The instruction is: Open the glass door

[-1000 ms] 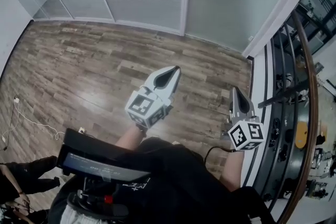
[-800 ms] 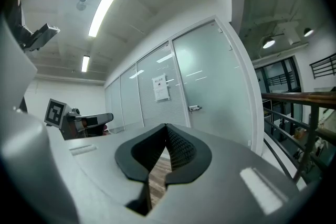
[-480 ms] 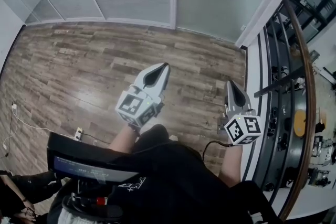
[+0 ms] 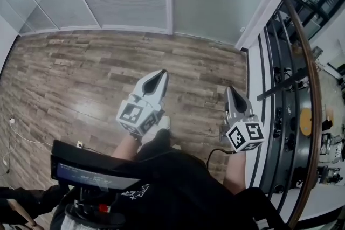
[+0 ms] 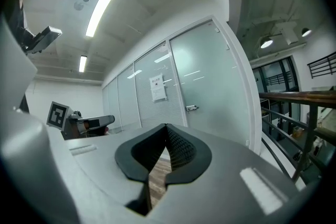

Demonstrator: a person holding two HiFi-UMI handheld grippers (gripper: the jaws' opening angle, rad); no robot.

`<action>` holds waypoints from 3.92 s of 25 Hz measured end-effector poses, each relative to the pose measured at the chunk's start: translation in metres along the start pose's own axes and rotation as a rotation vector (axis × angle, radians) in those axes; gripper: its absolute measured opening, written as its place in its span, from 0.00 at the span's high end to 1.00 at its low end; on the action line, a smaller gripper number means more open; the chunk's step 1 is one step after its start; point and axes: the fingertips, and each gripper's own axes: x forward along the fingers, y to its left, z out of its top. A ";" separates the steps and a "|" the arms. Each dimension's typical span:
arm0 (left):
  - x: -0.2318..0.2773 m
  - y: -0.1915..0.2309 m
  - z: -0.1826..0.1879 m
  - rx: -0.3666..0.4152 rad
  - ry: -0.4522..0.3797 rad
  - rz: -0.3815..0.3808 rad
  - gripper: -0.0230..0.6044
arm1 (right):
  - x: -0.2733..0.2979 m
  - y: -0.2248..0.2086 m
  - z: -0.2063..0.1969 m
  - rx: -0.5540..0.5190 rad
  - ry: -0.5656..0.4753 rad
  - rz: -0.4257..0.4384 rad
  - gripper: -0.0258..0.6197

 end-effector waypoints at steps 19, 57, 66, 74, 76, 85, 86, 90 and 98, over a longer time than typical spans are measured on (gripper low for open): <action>0.121 0.073 0.011 0.050 0.000 -0.074 0.96 | 0.128 -0.025 0.036 -0.093 -0.037 -0.048 0.96; 0.268 0.175 0.006 0.064 0.006 -0.068 0.96 | 0.292 -0.098 0.063 -0.092 -0.034 -0.011 0.96; 0.345 0.173 0.001 0.038 -0.005 -0.054 0.96 | 0.332 -0.161 0.082 -0.095 -0.029 0.031 0.96; 0.393 0.159 -0.013 0.056 -0.001 -0.039 0.96 | 0.348 -0.203 0.088 -0.095 -0.031 0.076 0.96; 0.394 0.157 -0.014 0.059 0.002 -0.033 0.96 | 0.350 -0.206 0.088 -0.092 -0.030 0.087 0.96; 0.395 0.168 -0.012 0.065 0.007 0.005 0.96 | 0.363 -0.209 0.086 -0.072 -0.029 0.131 0.96; 0.395 0.171 -0.013 0.065 0.008 0.008 0.96 | 0.365 -0.208 0.085 -0.071 -0.029 0.135 0.96; 0.399 0.181 -0.020 0.054 0.013 0.015 0.96 | 0.376 -0.211 0.081 -0.064 -0.017 0.130 0.96; 0.436 0.239 -0.007 0.022 -0.009 0.016 0.96 | 0.440 -0.213 0.094 -0.093 -0.012 0.115 0.96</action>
